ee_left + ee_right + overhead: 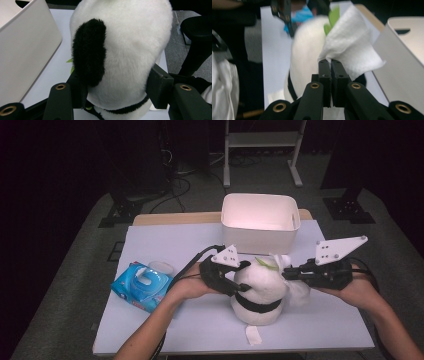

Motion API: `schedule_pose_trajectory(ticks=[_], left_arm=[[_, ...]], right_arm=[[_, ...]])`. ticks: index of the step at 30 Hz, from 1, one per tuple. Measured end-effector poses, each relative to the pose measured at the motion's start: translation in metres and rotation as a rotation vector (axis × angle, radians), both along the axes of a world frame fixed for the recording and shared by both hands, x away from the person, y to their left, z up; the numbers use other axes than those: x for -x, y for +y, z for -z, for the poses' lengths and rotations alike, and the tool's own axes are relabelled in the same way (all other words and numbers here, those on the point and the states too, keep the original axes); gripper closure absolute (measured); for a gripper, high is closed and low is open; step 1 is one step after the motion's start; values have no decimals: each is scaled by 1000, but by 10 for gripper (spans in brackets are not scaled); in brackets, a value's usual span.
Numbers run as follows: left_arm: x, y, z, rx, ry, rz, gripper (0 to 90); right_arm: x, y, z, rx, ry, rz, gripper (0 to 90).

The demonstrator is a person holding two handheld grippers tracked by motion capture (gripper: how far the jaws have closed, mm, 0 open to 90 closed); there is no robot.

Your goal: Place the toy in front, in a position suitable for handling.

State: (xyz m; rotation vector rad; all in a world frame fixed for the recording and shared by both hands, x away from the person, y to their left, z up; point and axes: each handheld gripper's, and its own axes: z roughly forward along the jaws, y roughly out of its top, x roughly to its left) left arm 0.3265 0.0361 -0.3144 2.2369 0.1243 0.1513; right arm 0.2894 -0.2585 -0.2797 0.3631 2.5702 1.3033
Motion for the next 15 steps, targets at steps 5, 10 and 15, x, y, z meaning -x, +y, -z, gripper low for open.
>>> schedule_pose_trajectory(ticks=[5,10,15], left_arm=[[2,-4,-1,-3,-8,4,425],[4,-9,-2,-13,-14,9,425],[2,-5,-2,-13,-9,7,424]], right_arm=[[2,0,-3,58,1,1,872],[0,18,-18,80,-26,-41,872],[-3,28,-27,143,-27,-52,872]])
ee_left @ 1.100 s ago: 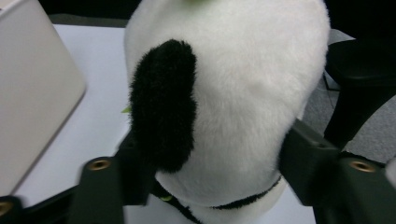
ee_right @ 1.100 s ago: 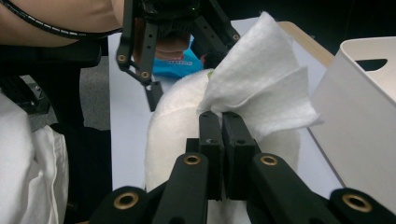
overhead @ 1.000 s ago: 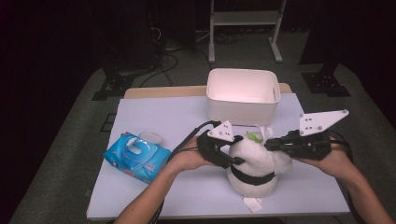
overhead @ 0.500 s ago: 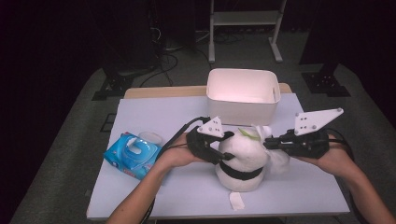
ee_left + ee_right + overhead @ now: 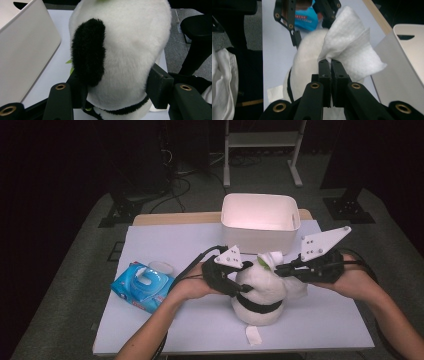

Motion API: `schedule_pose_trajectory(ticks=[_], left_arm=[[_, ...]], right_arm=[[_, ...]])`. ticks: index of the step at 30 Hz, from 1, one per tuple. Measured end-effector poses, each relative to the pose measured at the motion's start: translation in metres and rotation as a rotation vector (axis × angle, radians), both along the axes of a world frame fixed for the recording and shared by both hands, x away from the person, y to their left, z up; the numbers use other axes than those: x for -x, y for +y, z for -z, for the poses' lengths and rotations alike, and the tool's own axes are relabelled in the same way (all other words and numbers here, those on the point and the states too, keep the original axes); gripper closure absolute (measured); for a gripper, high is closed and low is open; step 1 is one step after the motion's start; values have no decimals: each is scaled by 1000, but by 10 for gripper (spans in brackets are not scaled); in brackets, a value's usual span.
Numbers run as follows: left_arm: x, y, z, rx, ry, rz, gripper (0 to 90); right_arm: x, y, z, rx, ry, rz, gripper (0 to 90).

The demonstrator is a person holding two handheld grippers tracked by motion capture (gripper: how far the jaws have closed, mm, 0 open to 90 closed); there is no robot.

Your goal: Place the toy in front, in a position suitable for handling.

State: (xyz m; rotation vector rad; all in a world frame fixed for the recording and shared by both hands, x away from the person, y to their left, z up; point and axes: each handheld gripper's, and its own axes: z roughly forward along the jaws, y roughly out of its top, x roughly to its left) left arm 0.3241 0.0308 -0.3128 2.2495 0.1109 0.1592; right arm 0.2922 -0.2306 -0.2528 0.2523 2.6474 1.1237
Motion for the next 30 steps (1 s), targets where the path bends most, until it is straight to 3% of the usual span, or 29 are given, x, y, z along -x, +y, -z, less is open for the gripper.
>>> schedule_pose_trajectory(ticks=[5,12,15,24,30], left_arm=[[1,1,2,14,3,-4,424],[2,-9,-1,5,-6,6,424],[2,-10,-2,-2,-8,6,424],[-1,2,0,8,15,-3,425],[3,-1,-10,-12,-2,-5,427]], right_arm=[[-3,-13,6,21,23,42,872],[-2,-3,-1,-25,20,-7,871],[-3,6,-5,-8,7,-21,870],[-6,-15,7,-41,42,25,870],[-4,-5,0,-66,31,-14,870]])
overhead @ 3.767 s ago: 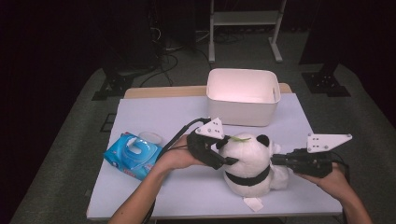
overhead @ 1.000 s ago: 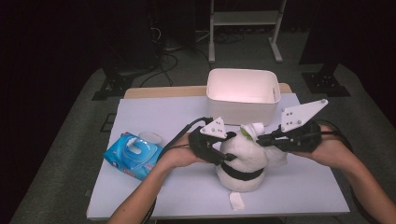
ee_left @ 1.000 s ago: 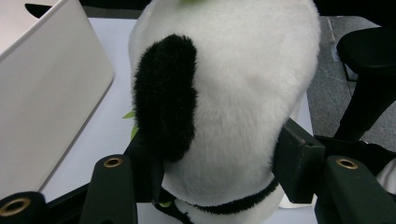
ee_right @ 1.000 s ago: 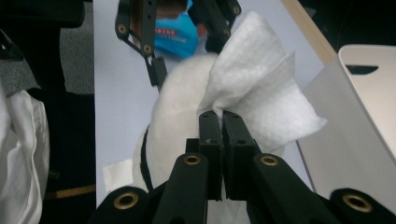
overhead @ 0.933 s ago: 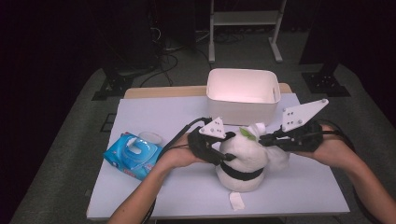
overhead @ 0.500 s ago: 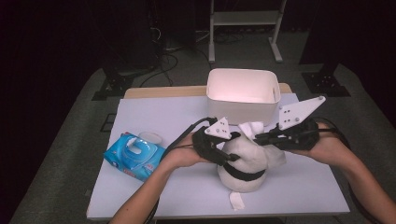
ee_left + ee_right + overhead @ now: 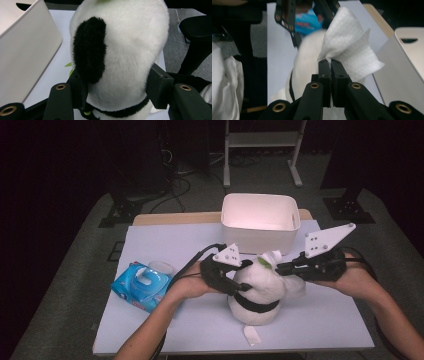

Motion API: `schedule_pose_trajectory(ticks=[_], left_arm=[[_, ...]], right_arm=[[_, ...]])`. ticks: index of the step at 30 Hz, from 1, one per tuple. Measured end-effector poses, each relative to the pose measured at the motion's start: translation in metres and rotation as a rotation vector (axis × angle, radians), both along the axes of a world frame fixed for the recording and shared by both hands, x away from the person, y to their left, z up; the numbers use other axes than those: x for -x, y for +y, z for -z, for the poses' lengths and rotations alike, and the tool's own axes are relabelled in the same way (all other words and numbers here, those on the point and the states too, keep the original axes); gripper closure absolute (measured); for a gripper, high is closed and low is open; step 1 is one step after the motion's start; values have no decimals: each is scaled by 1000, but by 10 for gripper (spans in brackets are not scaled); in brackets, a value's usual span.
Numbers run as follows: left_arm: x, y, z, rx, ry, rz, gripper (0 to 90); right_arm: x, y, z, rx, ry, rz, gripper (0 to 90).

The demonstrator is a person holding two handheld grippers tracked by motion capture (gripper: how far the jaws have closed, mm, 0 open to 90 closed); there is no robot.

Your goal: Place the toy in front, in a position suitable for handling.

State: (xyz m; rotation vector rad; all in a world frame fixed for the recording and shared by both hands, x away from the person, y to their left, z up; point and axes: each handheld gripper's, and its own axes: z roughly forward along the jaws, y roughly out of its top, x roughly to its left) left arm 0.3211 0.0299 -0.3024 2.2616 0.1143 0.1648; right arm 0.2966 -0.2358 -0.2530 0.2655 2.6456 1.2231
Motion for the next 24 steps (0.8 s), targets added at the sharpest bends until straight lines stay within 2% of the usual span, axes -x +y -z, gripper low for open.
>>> schedule_pose_trajectory(ticks=[3,5,8,11,15,22,24], left_arm=[[3,-7,-5,-25,-25,15,427],[3,-6,-5,-24,-22,15,427],[2,-3,-3,-13,-7,14,428],[3,-3,-3,-13,-8,11,429],[4,-5,-7,-24,-18,10,430],[7,-24,-14,-44,-43,44,432],[7,-25,-14,-50,-46,47,432]], right_arm=[[0,11,-6,-9,-18,-24,869],[0,13,-6,-7,-20,-29,869],[-1,4,-1,-1,-7,-6,869],[1,-6,5,-7,10,12,870],[4,-8,4,-11,0,10,869],[3,8,-10,-35,-28,-20,869],[2,12,-11,-14,-35,-24,869]])
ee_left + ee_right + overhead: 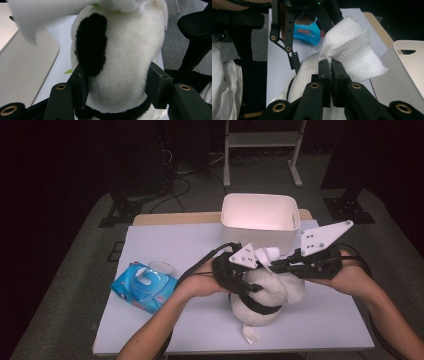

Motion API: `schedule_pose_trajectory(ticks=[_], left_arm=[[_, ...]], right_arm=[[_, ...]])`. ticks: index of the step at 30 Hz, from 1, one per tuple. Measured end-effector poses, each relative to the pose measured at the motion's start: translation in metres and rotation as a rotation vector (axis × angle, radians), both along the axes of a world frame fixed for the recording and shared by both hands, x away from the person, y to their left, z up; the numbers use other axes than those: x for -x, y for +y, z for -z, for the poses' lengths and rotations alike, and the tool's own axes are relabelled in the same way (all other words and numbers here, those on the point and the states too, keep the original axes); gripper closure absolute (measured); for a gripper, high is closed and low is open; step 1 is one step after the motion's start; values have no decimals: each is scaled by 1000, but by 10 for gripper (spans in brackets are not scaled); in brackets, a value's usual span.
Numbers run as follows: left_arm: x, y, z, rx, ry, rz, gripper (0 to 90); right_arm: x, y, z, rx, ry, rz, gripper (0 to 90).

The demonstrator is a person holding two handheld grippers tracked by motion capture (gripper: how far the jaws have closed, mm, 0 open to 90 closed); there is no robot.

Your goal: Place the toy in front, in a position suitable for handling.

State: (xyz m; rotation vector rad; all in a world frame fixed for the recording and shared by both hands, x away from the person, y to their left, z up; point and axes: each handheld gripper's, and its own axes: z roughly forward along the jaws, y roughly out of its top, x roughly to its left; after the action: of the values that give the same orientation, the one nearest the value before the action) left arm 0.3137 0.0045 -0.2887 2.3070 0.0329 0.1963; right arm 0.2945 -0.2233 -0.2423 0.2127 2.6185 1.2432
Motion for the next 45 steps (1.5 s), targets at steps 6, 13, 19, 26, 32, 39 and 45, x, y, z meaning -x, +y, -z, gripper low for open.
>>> schedule_pose_trajectory(ticks=[6,13,19,26,32,39,45], left_arm=[[-2,4,3,22,20,-10,433],[-2,8,3,12,18,-11,435],[-5,16,7,27,34,-16,436],[-7,25,9,38,45,-37,436],[-6,21,6,41,39,-39,436],[-3,6,0,13,12,-25,437],[1,-8,0,0,1,-7,436]], right_arm=[[-2,-11,4,17,15,30,870],[1,-31,12,0,32,66,869],[-5,-50,29,-21,68,115,870],[-13,-68,50,-27,119,183,869],[-6,-64,43,-111,119,132,869],[1,-33,15,-85,57,43,869],[-3,-4,2,8,23,12,869]])
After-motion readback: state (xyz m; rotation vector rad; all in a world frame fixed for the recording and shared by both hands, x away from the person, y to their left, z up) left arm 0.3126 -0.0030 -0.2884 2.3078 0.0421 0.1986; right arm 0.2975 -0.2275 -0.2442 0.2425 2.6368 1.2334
